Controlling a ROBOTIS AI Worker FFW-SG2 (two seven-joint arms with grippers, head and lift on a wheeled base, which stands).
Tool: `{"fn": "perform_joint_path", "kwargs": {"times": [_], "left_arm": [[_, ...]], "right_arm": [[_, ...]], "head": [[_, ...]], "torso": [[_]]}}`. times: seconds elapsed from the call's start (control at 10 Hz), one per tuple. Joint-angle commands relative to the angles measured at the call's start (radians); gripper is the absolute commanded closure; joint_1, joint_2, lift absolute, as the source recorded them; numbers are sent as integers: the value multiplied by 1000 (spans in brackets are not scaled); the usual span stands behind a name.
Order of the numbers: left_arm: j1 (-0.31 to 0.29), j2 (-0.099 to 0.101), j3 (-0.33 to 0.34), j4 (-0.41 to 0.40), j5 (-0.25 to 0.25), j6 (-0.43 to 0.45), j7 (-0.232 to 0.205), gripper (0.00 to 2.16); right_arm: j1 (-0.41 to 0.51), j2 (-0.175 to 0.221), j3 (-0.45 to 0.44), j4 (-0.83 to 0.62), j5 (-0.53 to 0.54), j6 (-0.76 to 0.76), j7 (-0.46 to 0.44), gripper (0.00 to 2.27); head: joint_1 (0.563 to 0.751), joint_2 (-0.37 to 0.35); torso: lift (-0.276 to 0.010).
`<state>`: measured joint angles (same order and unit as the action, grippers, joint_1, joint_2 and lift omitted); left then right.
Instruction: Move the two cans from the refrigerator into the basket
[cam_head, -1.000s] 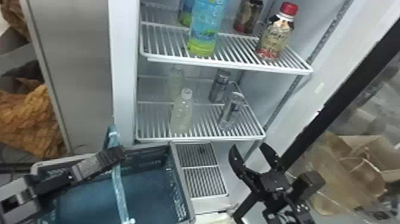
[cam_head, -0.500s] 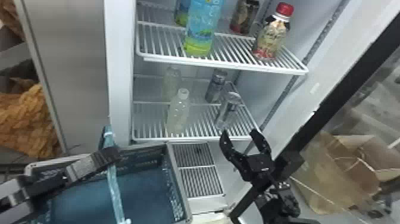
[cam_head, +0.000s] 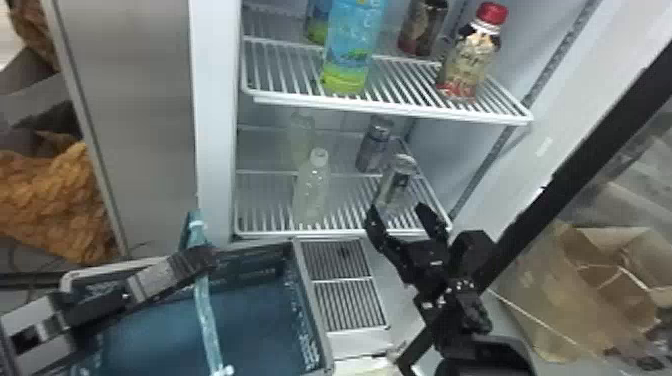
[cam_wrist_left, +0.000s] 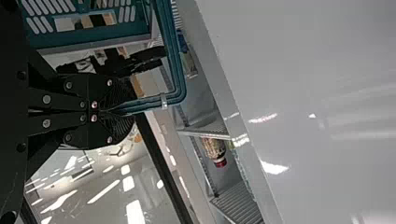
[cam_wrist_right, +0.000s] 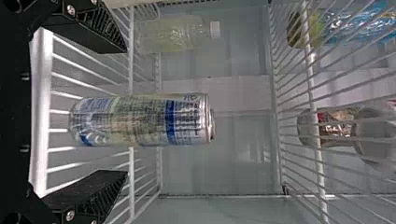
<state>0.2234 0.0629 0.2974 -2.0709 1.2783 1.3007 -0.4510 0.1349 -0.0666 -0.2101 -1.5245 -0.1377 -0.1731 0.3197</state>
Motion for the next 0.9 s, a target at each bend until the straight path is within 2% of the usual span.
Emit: {"fn": "perform_joint_path", "kwargs": {"times": [0.0, 0.5, 0.8], "left_arm": [[2, 0, 2, 1, 0, 0, 0, 1210], [0, 2, 0, 3, -2, 0, 1, 1210], [0, 2, 2, 8, 0, 0, 0, 1210]], "right_arm": [[-27, -1, 11, 19, 6, -1, -21, 117], [-160, -21, 59, 151, 6, -1, -54, 117], [-199, -22, 74, 205, 6, -1, -73, 119]], "head": [[695, -299], [695, -283], [695, -264]], "torso": [[-219], [-219], [-219]]}}
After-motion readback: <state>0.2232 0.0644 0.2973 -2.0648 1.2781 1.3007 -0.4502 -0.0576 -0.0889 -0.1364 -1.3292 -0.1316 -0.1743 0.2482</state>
